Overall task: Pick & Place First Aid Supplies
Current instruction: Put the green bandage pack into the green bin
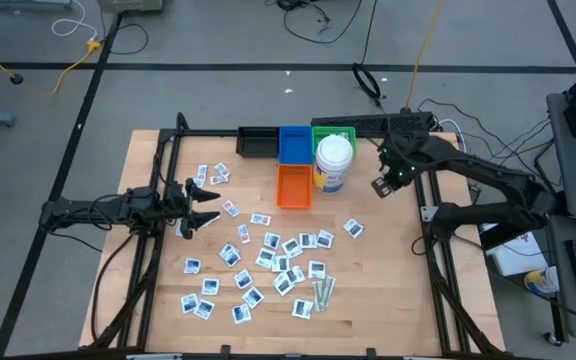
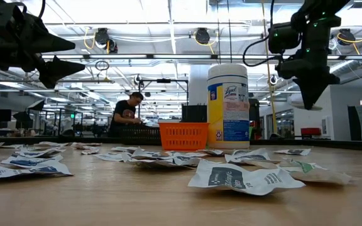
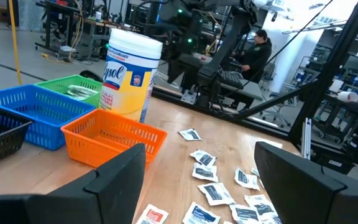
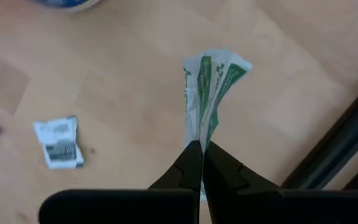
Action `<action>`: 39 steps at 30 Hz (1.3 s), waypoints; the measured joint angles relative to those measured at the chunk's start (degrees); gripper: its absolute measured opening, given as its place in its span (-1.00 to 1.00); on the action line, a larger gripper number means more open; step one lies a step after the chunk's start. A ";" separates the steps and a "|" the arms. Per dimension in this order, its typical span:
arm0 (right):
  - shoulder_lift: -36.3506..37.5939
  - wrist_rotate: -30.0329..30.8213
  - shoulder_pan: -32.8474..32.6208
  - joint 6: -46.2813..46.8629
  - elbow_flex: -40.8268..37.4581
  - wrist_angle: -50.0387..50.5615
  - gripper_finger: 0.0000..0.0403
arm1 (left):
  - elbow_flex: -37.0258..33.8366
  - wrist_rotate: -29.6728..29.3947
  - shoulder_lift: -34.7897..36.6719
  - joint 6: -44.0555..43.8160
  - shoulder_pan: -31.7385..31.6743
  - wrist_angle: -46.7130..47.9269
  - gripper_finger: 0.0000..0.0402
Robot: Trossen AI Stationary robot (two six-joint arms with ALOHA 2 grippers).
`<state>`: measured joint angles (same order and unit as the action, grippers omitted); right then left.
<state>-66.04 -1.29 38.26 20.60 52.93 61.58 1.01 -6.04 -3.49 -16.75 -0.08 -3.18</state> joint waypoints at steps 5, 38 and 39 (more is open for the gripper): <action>-1.18 0.02 5.03 1.32 0.00 -0.31 -1.00 | -0.02 0.01 0.00 0.02 0.00 0.00 0.52; -33.89 -9.08 22.84 17.66 24.35 -10.23 -1.00 | -0.01 0.00 0.01 0.00 0.00 0.00 0.52; -35.32 -10.06 22.84 17.64 26.43 -10.45 -1.00 | -0.01 0.00 0.02 -0.01 0.00 -0.01 0.52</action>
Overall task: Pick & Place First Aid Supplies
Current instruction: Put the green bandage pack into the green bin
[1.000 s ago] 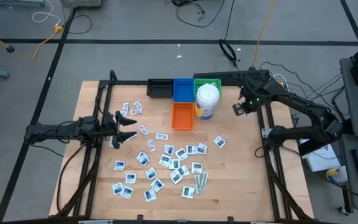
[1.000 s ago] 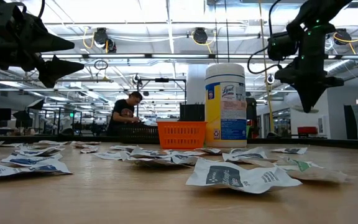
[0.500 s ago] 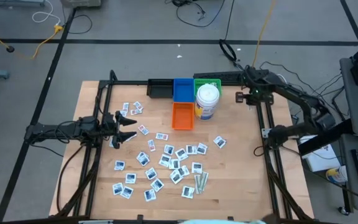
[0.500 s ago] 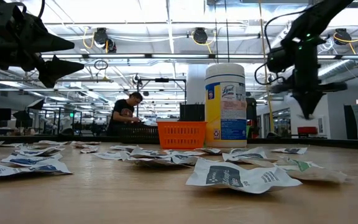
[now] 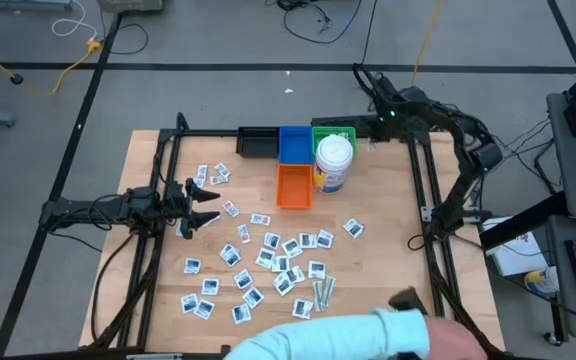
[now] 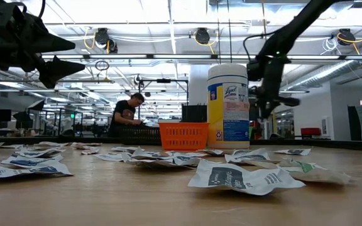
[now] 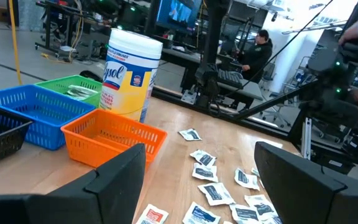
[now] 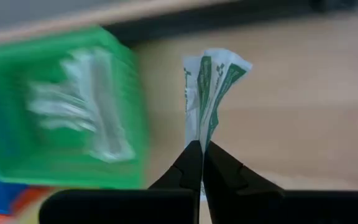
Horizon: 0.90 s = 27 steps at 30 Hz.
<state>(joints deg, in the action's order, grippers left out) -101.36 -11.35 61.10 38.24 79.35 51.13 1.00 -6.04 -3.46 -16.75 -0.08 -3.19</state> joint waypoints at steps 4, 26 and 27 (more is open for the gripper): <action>-5.02 -3.72 -0.46 -0.59 7.57 -0.43 -1.00 | 0.00 0.00 -0.02 0.02 0.00 0.00 0.52; -13.82 -10.21 -6.06 -4.82 14.03 -2.27 -0.87 | -0.01 0.00 -0.02 0.02 0.00 0.01 0.52; -13.86 -10.25 -6.08 -4.84 14.03 -1.95 -0.83 | -0.01 0.00 0.00 0.00 0.00 -0.01 0.52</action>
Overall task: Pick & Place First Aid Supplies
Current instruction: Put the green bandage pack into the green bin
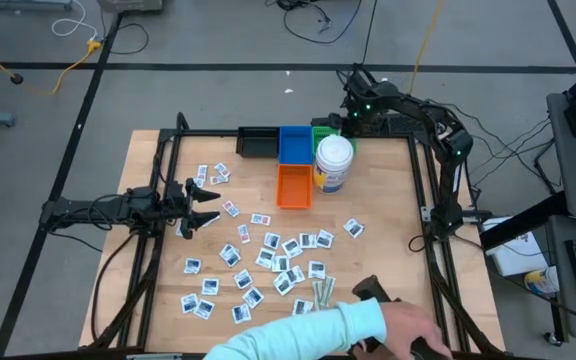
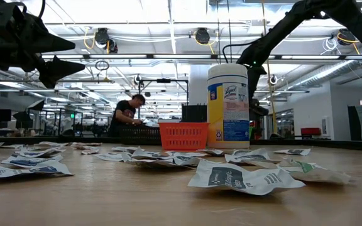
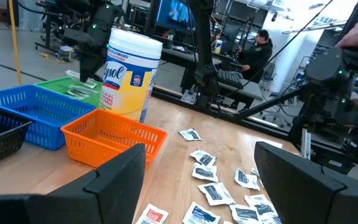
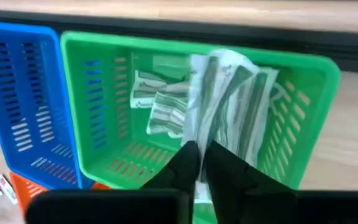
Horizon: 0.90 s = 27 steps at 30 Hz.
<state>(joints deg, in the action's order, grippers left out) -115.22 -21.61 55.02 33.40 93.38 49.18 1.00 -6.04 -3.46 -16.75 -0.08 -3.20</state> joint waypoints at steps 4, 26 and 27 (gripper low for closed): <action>0.00 0.28 0.02 -0.23 0.00 0.88 -0.62 | 0.01 0.01 -0.01 0.02 0.00 0.01 0.52; 5.56 12.89 2.24 -4.38 -0.07 9.13 -0.38 | 0.00 0.00 -0.02 0.00 0.00 0.02 0.52; 5.84 14.06 2.41 -4.61 -0.17 10.31 -0.38 | 0.00 0.00 0.00 0.02 0.00 0.02 0.52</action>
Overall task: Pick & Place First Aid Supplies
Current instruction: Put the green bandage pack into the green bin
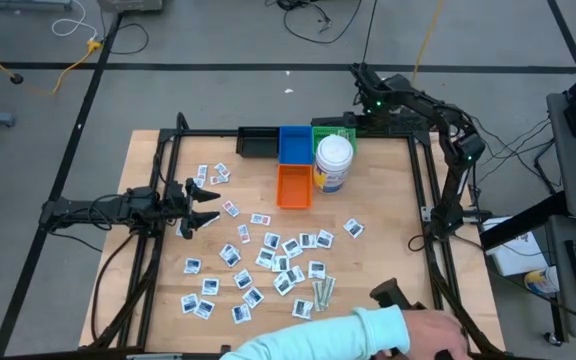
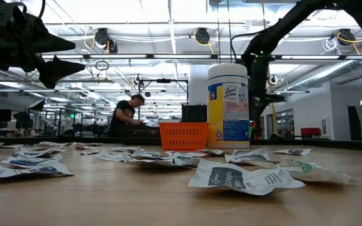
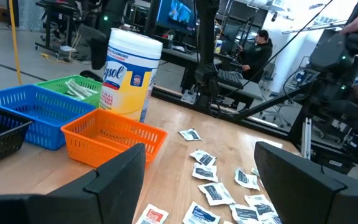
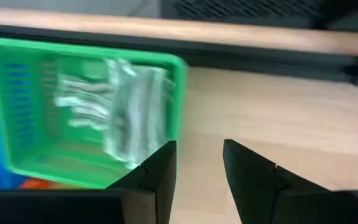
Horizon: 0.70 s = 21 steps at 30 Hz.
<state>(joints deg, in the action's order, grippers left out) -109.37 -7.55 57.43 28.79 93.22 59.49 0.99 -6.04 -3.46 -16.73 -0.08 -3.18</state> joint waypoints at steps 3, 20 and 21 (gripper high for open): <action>1.68 2.80 0.39 -0.15 -2.46 1.62 -0.38 | 0.02 0.01 -0.01 -0.01 0.00 0.00 0.52; 25.34 3.10 0.32 7.12 -33.07 -4.14 -0.41 | 0.00 0.00 -0.02 0.00 0.00 -0.02 0.52; 26.75 3.08 -0.17 7.90 -34.70 -4.14 -0.41 | 0.01 0.00 -0.02 -0.01 0.00 0.00 0.52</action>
<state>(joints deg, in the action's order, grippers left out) -82.62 -4.46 57.26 36.70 58.52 55.35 1.01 -6.04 -3.49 -16.74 -0.08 -3.18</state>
